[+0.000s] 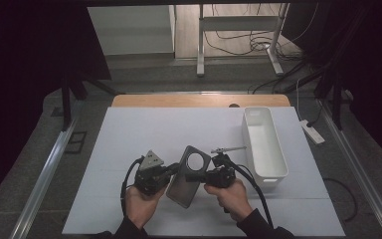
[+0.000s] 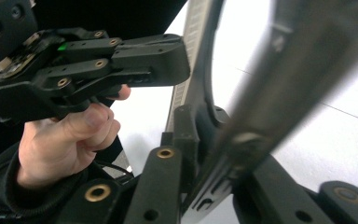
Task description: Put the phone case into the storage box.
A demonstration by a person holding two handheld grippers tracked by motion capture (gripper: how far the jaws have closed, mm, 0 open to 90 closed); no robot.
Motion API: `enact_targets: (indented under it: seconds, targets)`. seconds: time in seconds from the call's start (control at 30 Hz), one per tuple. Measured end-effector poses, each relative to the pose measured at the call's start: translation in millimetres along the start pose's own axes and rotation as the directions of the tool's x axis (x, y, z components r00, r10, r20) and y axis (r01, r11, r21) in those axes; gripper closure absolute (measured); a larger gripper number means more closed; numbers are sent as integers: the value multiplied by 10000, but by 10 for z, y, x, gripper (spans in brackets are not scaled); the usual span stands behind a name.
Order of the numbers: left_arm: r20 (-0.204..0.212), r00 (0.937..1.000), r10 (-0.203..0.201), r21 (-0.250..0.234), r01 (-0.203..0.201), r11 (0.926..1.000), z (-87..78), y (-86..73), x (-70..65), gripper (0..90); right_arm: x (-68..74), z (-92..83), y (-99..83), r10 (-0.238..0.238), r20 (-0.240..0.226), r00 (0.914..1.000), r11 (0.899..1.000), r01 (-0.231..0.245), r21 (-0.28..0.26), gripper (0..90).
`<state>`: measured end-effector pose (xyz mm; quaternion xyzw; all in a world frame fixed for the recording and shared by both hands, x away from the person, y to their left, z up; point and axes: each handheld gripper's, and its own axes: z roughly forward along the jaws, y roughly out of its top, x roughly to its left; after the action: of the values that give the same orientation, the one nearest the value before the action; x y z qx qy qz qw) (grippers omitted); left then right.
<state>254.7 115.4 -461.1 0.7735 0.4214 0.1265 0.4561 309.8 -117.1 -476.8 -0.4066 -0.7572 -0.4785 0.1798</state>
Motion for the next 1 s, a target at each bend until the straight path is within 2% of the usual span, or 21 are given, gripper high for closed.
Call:
enact_targets:
  seconds: [0.2, 0.3, 0.37, 0.43, 0.53, 0.57, 0.67, 0.77, 0.8, 0.83, 0.9, 1.0]
  targets:
    - [203, 9998, -25, -40, 26, 10000, 2, -6, 14, 875, -3, -16, -2, 52, 82, 10000, 10000, -52, -13, 858]
    - [254, 9996, 113, -71, -111, 9999, -6, -1, 21, 833, 4, -22, -2, 3, 130, 9999, 10000, -3, -47, 859]
    - [349, 9994, 59, -115, -55, 9999, -19, 8, 42, 710, 4, -31, -2, -96, 261, 9996, 9999, 97, -27, 858]
    - [390, 9992, 78, -254, -68, 9997, -42, 13, 63, 642, 2, -38, -2, -160, 303, 9994, 9999, 161, -24, 858]
    - [491, 9988, 72, -233, -60, 9997, -71, 28, 108, 445, 11, -58, 2, -368, 417, 9985, 9993, 370, -47, 858]
    - [681, 9977, 4, -181, 8, 9998, -81, 32, 136, 394, 13, -63, 2, -421, 453, 9981, 9991, 424, -49, 857]
    - [1427, 9894, -274, -249, 313, 9992, -102, 16, 221, 215, 28, -89, 1, -783, 667, 9947, 9969, 786, -23, 857]
    - [1817, 9829, -292, -84, 312, 9995, -102, -18, 265, 108, 44, -119, 1, -1229, 841, 9889, 9924, 1232, 16, 857]
    - [1906, 9814, -232, -60, 248, 9997, -104, -30, 271, 87, 49, -128, 2, -1363, 870, 9868, 9906, 1365, 35, 857]
    - [2132, 9769, -168, -13, 174, 9998, -106, -46, 280, 59, 52, -137, 3, -1476, 899, 9850, 9890, 1477, 49, 857]
    - [2262, 9741, -43, 118, 16, 9999, -108, -62, 290, 30, 68, -167, 3, -1820, 1056, 9776, 9832, 1821, 90, 857]
    - [2700, 9628, 113, 221, -179, 9996, -103, -90, 315, 2, 92, -214, 5, -2370, 1194, 9641, 9715, 2362, 211, 857]
